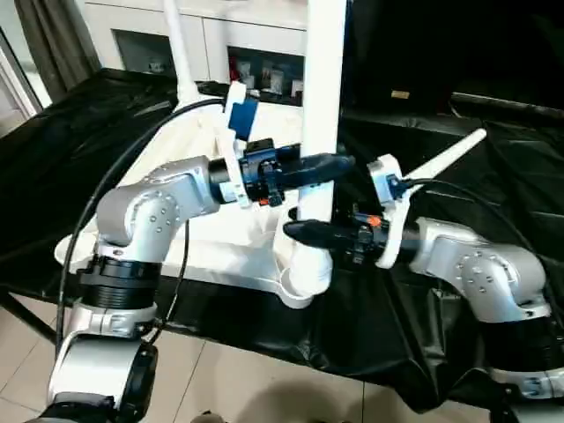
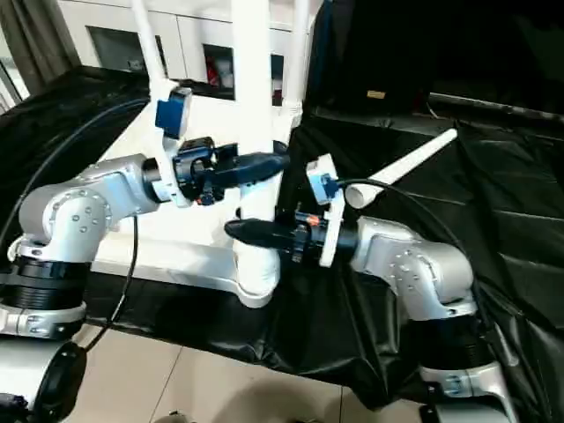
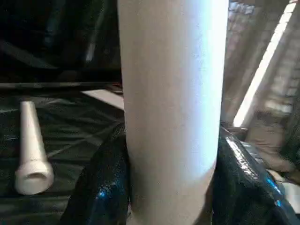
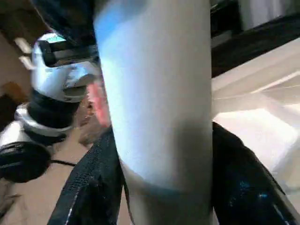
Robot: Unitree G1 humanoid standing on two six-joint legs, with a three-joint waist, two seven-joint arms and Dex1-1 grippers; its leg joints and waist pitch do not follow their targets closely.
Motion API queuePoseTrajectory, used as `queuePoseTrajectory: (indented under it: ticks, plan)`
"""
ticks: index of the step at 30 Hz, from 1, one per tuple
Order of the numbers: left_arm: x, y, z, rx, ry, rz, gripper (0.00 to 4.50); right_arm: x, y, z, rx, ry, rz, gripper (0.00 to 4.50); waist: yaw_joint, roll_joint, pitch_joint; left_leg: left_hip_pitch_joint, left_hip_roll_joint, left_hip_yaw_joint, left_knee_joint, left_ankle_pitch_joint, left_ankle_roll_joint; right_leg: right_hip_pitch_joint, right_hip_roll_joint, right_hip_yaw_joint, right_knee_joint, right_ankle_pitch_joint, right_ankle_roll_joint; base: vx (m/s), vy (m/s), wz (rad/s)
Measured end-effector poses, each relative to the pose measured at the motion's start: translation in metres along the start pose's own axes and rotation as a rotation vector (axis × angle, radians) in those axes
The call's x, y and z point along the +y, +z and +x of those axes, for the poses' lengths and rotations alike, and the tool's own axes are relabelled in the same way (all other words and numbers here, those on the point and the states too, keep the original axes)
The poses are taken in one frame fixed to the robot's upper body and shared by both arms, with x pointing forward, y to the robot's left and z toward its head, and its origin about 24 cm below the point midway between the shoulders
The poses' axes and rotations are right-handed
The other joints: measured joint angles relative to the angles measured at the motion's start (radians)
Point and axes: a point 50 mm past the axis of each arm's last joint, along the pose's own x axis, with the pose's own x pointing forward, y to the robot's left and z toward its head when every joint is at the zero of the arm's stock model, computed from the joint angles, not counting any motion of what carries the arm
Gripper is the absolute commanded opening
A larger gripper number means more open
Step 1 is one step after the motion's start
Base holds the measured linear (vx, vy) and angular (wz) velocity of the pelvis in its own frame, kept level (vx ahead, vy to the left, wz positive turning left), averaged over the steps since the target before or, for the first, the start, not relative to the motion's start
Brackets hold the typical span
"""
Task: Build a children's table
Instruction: Pick table leg
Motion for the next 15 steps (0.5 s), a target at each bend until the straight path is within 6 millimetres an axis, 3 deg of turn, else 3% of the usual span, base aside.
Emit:
queuePoseTrajectory:
  ticks: [3,7,15]
  plan:
    - [0.012,-0.005,0.001,0.02,0.157,0.036,2.63,-0.009,-0.004,0.011,-0.008,-0.162,-0.052,1.99,-0.001,-0.001,-0.001,0.001,0.0,0.0,0.0,0.001,-0.001,0.0,0.0,0.0,0.0,0.0,0.0,0.0,0.0,0.0]
    - [0.023,-0.016,0.012,0.048,0.352,0.073,3.02,-0.021,-0.012,0.022,0.02,-0.373,-0.139,1.95,-0.002,-0.001,-0.001,-0.001,0.0,0.0,0.0,0.001,-0.002,0.0,0.0,0.0,0.0,0.001,0.001,0.0,0.0,0.0]
    - [0.04,-0.028,0.024,-0.008,0.628,-0.009,3.01,-0.036,-0.02,0.041,0.004,-0.733,-0.24,1.91,-0.016,-0.001,-0.001,-0.002,0.0,0.0,-0.001,0.001,-0.002,-0.002,0.0,0.0,0.0,0.001,0.001,0.0,0.0,0.0]
